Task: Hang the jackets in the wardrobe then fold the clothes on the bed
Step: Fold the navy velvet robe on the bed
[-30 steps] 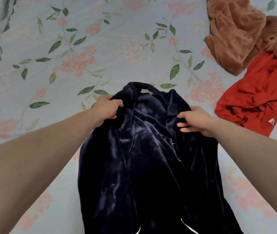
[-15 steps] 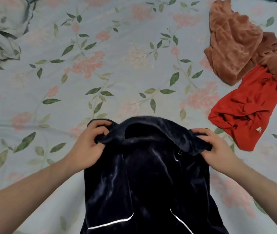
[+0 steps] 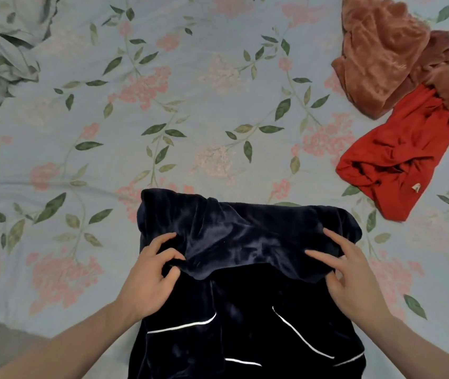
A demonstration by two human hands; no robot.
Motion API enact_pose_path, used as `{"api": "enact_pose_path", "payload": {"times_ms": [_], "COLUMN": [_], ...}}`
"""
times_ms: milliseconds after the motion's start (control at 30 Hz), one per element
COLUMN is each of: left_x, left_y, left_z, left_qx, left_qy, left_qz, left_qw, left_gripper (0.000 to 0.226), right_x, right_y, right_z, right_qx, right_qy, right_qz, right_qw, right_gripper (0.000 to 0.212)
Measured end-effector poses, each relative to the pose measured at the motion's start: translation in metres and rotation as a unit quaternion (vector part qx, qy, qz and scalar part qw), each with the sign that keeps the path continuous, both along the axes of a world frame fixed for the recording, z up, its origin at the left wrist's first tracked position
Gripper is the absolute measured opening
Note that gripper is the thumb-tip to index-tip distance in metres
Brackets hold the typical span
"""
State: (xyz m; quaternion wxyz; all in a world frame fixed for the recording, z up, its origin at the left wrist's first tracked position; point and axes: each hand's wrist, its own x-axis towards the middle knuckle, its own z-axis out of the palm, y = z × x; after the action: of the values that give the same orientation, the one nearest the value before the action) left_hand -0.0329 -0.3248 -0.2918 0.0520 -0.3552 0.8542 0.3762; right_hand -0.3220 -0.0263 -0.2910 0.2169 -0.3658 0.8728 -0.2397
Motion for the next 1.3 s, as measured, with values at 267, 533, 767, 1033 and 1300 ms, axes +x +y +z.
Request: {"api": "enact_pose_path", "payload": {"times_ms": [267, 533, 767, 1033, 1300], "left_x": [0.000, -0.096, -0.084, -0.117, -0.134], "left_y": [0.006, -0.004, -0.016, -0.025, -0.028], "left_z": [0.018, 0.000, -0.034, -0.043, -0.046], "left_qx": [-0.041, -0.044, 0.030, 0.055, 0.064], "left_qy": [-0.075, -0.117, -0.305, -0.442, -0.495], "left_qz": [0.022, 0.098, 0.014, 0.000, 0.015], "left_qw": [0.996, 0.987, 0.952, 0.895, 0.866], "left_gripper": [0.014, 0.116, 0.168, 0.177, 0.179], "right_x": [0.022, 0.021, 0.025, 0.017, 0.010], "right_y": [-0.020, -0.082, -0.080, -0.107, -0.125], "right_z": [0.026, -0.013, -0.043, -0.055, -0.057], "right_qx": [0.038, 0.211, 0.293, 0.399, 0.459], "right_qy": [-0.043, -0.092, -0.111, -0.123, -0.139], "right_qz": [-0.033, -0.139, -0.112, -0.120, -0.131], "right_qw": [0.998, 0.963, 0.943, 0.900, 0.868], "right_gripper": [0.033, 0.131, 0.157, 0.161, 0.165]}}
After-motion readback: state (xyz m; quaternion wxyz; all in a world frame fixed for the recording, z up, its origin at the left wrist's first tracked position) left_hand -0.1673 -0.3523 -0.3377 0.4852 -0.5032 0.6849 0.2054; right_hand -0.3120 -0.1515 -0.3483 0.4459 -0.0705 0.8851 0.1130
